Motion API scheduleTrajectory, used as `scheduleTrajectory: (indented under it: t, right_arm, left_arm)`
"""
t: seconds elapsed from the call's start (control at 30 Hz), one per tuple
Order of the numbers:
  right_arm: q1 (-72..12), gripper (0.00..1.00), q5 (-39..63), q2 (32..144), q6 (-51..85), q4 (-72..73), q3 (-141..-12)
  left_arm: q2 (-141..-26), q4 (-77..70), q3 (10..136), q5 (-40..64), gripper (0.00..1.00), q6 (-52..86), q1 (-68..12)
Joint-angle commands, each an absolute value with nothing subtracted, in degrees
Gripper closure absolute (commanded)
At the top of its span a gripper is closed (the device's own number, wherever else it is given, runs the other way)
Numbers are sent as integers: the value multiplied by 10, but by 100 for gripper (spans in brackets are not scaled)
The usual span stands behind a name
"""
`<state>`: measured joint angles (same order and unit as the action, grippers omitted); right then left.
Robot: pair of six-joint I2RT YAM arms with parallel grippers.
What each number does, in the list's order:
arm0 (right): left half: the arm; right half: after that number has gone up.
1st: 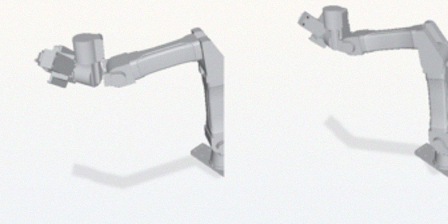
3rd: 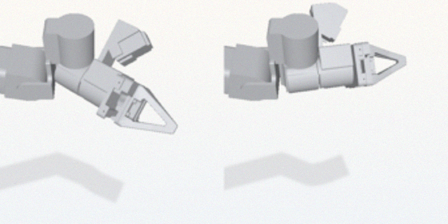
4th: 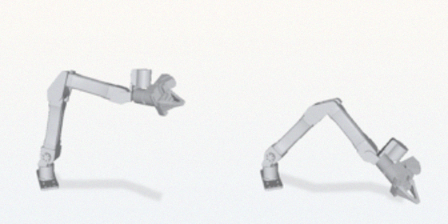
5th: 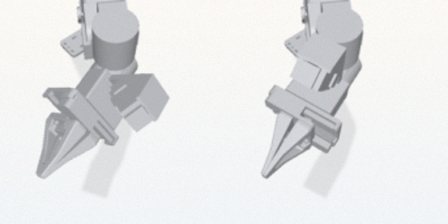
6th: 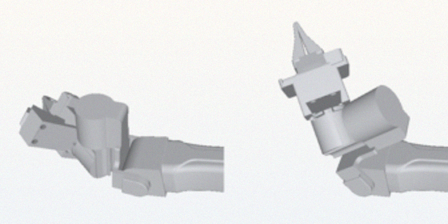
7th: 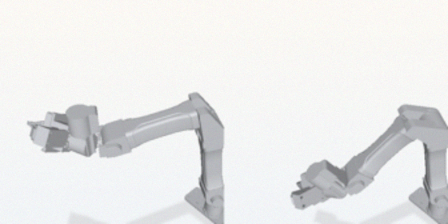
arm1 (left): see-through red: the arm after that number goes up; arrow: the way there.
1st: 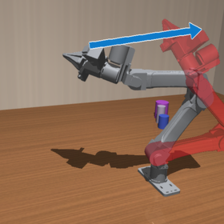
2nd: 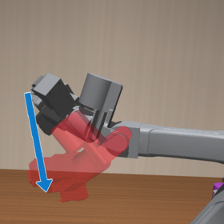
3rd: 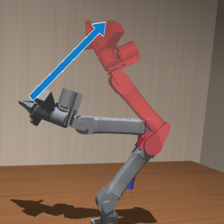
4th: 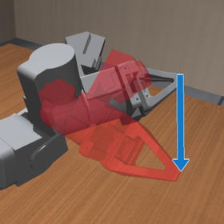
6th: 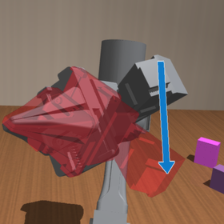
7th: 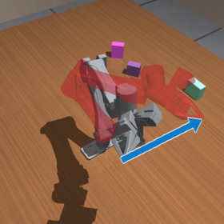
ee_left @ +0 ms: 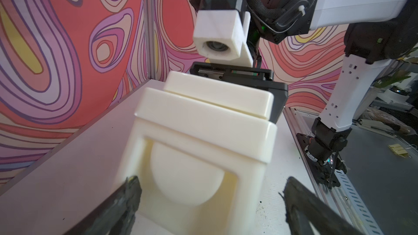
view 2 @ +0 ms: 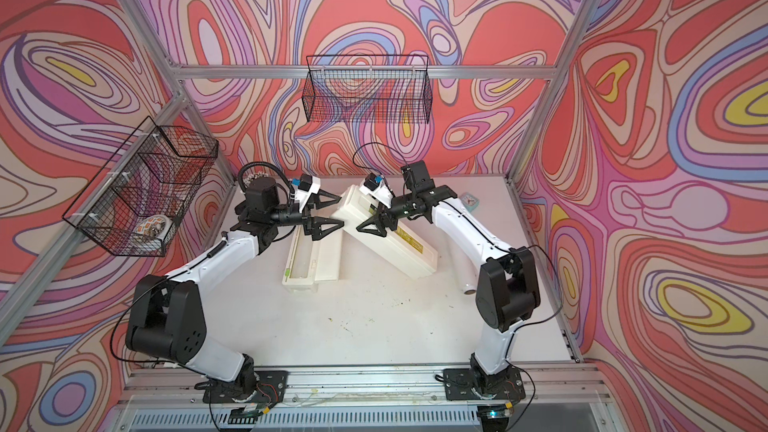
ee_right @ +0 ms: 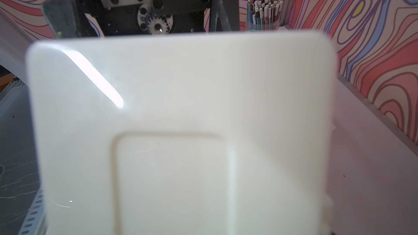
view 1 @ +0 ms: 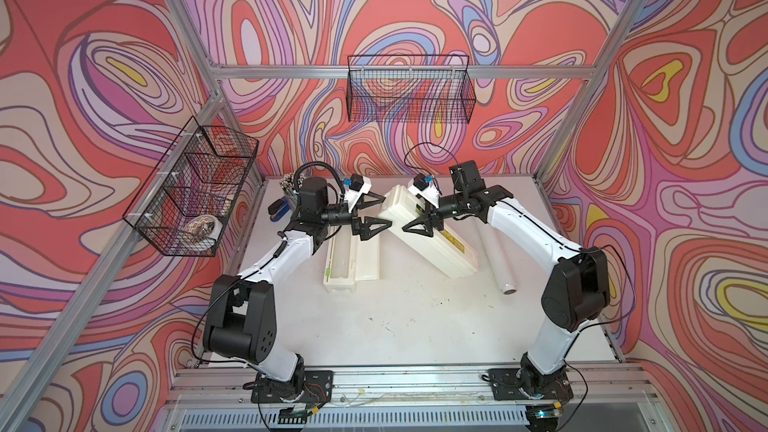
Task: Put plastic wrap rolls into dispensers
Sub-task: Open the lid of the plastic wrap cutting box.
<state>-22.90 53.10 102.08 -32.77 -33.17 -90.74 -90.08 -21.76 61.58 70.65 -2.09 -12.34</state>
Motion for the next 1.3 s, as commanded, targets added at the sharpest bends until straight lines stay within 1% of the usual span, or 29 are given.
scheduleTrajectory:
  t: [0.0, 0.23, 0.3, 0.37, 0.43, 0.53, 0.6, 0.7, 0.77, 0.83, 0.9, 1.03, 1.17, 1.27]
  right_arm:
    - [-239, 47, 591, 985, -346, -284, -902]
    - [-241, 47, 622, 992, -339, -292, -911]
    - [-243, 46, 618, 989, -342, -295, -907]
    - [-243, 46, 611, 983, -348, -299, -898]
    - [-243, 46, 607, 978, -355, -306, -888]
    - [-243, 46, 599, 972, -361, -312, -877]
    - [-243, 46, 590, 971, -362, -313, -871]
    - [-243, 47, 593, 973, -358, -315, -875]
    - [-243, 47, 601, 972, -358, -314, -878]
    - [-243, 47, 610, 971, -357, -311, -879]
    - [-243, 48, 618, 969, -357, -305, -879]
    - [-244, 49, 634, 969, -382, -306, -873]
    - [-244, 50, 641, 977, -384, -308, -878]
    - [-247, 50, 641, 986, -384, -316, -884]
  left_arm:
    - [-921, -308, 608, 723, 0, 26, -140]
    - [-923, -316, 593, 669, 0, -2, -157]
    - [-915, -311, 587, 622, 0, -25, -151]
    - [-912, -345, 580, 601, 0, -7, -139]
    - [-909, -365, 580, 601, 0, 14, -123]
    - [-886, -333, 578, 587, 0, -16, -114]
    - [-863, -286, 578, 577, 0, -51, -114]
    - [-840, -262, 564, 565, 0, -78, -114]
    - [-839, -244, 562, 573, 0, -90, -114]
    - [-855, -250, 566, 605, 0, -74, -114]
    - [-878, -293, 569, 632, 0, -33, -114]
    - [-910, -377, 568, 656, 0, 29, -116]
    - [-925, -327, 590, 665, 0, -4, -140]
    - [-927, -364, 584, 654, 0, 10, -153]
